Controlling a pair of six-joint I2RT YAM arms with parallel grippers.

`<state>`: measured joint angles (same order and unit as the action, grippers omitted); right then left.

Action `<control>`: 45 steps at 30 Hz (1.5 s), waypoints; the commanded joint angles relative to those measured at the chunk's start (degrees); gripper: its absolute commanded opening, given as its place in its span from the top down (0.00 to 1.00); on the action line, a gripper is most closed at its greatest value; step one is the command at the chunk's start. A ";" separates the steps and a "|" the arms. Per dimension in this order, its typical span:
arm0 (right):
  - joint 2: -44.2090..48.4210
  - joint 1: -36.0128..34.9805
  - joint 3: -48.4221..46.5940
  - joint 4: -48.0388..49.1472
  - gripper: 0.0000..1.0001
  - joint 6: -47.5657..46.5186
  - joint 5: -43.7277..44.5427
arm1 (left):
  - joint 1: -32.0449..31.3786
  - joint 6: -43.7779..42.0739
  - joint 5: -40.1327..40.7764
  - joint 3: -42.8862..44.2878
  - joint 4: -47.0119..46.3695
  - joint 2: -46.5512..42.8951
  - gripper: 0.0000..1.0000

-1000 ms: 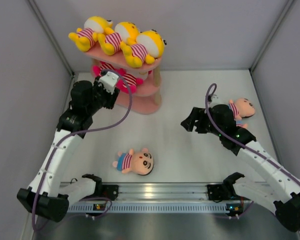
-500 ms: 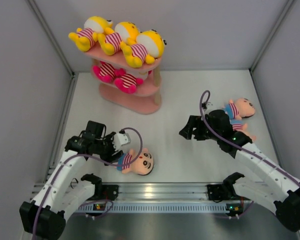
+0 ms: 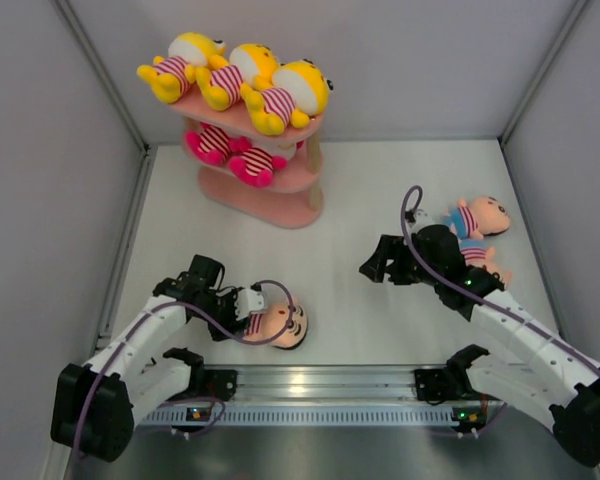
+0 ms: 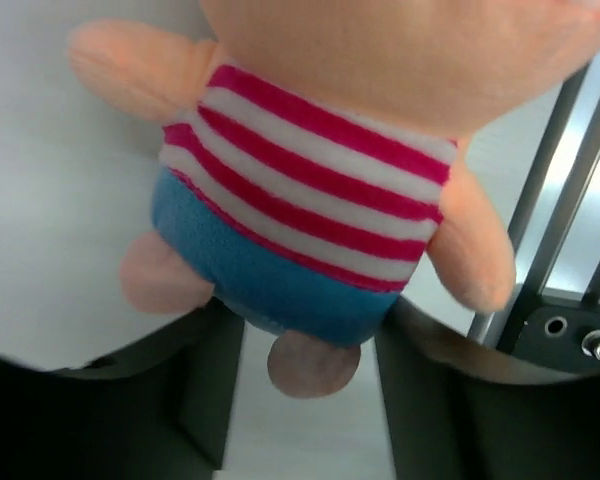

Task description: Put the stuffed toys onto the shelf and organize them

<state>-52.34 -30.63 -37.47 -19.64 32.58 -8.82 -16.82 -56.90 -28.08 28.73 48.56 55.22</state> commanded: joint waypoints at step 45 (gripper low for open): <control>5.23 -1.10 -1.01 -3.92 0.23 0.30 17.26 | 22.36 42.93 29.04 34.02 -55.06 44.62 1.00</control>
<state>-45.47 -31.03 -34.15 -23.68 34.41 5.76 6.87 -15.51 1.19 60.12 -1.43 98.94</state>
